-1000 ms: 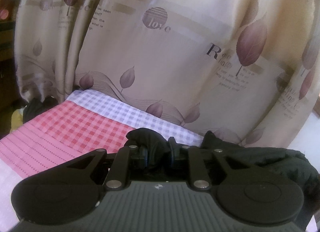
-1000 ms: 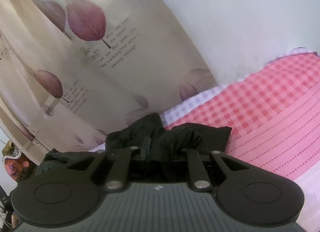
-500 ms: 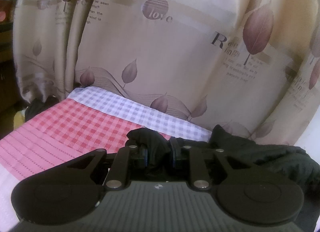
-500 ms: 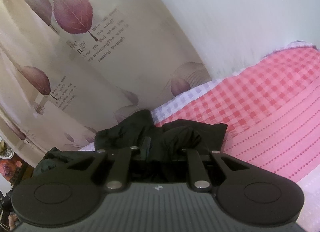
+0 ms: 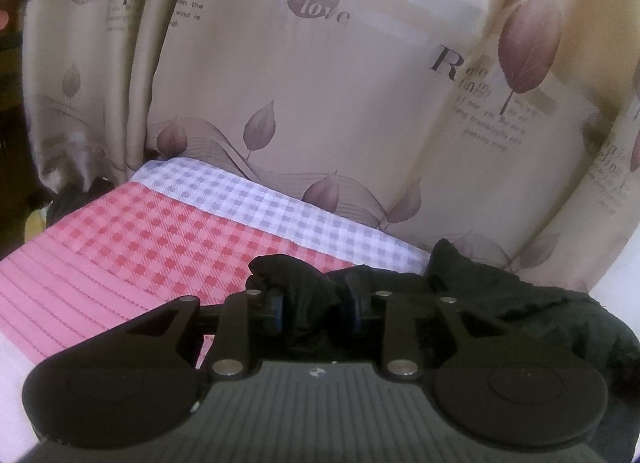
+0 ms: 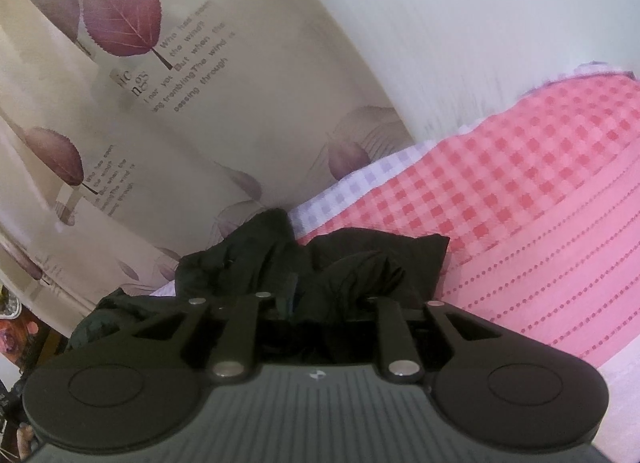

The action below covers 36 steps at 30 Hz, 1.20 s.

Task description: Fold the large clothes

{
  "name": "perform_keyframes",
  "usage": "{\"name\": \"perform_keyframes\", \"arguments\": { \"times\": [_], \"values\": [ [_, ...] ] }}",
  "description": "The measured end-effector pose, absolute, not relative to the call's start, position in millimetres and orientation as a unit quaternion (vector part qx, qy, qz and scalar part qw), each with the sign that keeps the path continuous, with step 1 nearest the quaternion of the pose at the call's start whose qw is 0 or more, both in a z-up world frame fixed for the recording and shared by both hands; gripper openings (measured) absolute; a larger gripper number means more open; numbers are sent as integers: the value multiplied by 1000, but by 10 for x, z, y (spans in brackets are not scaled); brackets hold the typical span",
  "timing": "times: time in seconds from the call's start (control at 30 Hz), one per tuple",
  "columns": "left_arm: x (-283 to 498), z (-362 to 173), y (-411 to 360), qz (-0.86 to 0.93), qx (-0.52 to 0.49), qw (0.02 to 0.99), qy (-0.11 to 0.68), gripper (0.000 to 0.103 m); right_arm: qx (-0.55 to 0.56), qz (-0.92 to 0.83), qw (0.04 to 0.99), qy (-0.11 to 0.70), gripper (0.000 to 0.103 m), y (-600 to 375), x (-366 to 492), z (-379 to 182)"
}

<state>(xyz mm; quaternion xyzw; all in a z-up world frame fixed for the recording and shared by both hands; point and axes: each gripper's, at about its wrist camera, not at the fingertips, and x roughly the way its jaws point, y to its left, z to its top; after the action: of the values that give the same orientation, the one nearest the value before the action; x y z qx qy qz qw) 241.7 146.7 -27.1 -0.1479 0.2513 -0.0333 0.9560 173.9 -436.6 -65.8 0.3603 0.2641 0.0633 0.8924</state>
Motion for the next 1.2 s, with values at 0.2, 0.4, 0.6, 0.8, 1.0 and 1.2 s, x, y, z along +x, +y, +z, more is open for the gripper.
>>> {"name": "perform_keyframes", "arguments": {
  "times": [0.2,0.4,0.6,0.8,1.0,1.2],
  "values": [
    [2474,-312,1469,-26,-156,953,257,63,374,69,885,267,24,-4395,1783,-731],
    [2406,-278,1528,21,-148,967,208,102,397,77,877,260,41,-4429,1786,-802],
    [2412,-295,1567,34,-140,967,210,94,429,71,872,225,66,-4501,1719,-819],
    [2393,-273,1387,2,-105,969,225,37,404,-18,901,159,71,-4569,1417,-658],
    [2462,-252,960,-62,-70,969,231,37,262,65,943,195,42,-3994,1530,-393],
    [2878,-339,727,-62,-45,963,260,38,167,105,948,251,38,-3510,2048,-379]
  ]
}}
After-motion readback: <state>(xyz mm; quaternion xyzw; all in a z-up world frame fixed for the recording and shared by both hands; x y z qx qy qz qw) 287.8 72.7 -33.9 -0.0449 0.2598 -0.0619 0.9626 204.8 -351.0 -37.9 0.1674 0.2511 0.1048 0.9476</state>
